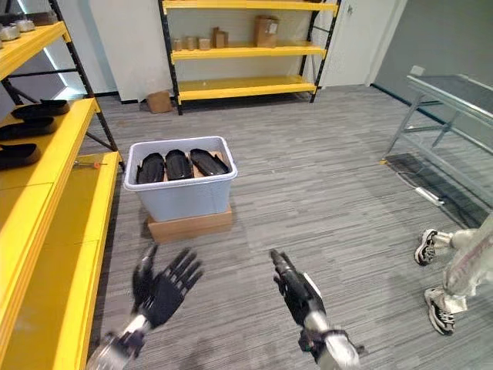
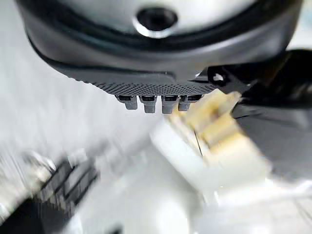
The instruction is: Move parts from the plastic box to the shelf.
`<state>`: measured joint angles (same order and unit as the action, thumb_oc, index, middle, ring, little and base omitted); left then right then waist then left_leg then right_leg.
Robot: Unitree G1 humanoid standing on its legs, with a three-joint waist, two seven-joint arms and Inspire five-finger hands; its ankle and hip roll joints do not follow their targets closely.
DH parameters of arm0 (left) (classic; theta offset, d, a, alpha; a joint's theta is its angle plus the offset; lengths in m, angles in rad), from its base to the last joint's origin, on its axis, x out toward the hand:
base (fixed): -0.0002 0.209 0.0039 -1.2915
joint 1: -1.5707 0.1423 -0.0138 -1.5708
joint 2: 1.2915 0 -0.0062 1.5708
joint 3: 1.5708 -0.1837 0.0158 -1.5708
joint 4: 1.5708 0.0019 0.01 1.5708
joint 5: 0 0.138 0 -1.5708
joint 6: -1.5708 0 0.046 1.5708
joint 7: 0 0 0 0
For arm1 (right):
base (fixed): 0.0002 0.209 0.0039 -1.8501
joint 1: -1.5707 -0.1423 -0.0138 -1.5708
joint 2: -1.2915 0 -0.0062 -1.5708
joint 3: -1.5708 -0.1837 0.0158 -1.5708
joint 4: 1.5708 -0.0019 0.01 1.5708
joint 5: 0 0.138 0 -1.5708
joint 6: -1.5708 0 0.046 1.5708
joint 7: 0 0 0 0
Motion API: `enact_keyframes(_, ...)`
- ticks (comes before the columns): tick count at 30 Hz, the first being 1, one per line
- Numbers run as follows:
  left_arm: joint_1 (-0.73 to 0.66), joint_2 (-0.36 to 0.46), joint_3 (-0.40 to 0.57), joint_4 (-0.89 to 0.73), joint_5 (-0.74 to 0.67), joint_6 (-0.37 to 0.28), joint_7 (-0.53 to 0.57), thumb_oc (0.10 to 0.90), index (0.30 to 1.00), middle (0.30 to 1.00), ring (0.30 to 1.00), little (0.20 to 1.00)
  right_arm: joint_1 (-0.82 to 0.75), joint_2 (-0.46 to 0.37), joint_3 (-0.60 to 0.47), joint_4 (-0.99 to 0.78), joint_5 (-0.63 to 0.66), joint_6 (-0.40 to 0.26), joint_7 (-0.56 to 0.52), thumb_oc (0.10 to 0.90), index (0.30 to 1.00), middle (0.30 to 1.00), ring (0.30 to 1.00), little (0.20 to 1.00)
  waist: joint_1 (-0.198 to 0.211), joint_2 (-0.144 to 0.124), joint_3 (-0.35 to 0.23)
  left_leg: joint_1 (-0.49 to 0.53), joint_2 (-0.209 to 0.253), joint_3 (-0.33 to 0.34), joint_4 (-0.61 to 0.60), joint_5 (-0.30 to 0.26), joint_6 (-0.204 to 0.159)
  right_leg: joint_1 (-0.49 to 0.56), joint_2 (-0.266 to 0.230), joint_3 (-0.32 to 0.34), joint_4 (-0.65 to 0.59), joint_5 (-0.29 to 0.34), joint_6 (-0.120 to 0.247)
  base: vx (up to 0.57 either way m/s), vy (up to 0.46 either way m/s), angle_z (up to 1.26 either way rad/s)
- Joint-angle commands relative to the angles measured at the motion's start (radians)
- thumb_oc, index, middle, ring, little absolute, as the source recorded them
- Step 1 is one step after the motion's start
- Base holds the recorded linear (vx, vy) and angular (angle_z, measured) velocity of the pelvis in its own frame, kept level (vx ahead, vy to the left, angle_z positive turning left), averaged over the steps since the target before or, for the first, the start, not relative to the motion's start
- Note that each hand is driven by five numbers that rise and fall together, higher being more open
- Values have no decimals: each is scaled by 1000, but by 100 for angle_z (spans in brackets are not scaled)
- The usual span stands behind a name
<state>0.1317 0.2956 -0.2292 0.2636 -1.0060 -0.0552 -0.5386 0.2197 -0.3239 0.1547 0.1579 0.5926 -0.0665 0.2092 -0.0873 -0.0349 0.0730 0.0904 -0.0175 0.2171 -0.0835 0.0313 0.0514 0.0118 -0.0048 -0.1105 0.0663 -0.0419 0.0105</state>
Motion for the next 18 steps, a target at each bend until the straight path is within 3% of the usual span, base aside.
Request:
enact_keyframes(1,15,-3,30,-51,4,-61,-36,900,1000,1000,1000,1000,-5,-35,7,-49,28,-40,3,900,1000,1000,1000,1000,-29,-9,23,62,36,11,-4,-130,-33,117,-41,-22,-152,25,71,0,0,0)
enact_keyframes(12,9,1,23,-55,24,-26,-18,900,1000,1000,1000,1000,-14,-39,21,-55,12,-40,-11,900,1000,1000,1000,1000,-22,-11,15,60,32,8,-4,-133,-32,113,-44,-28,-154,31,80,-15,7,2)
enact_keyframes(16,9,1,21,-57,40,-32,-11,900,1000,1000,1000,1000,-19,-36,26,-49,-6,-54,-9,900,1000,1000,1000,1000,-21,-10,16,60,32,8,-4,-133,-30,111,-46,-28,-154,33,82,-14,7,-2)
enact_keyframes(18,11,9,27,-62,105,-76,45,900,1000,1000,1000,1000,-22,-39,24,-52,-5,-49,-3,900,1000,1000,1000,1000,-18,-11,16,62,32,8,-4,-134,-30,112,-47,-29,-154,33,83,-38,15,-4)
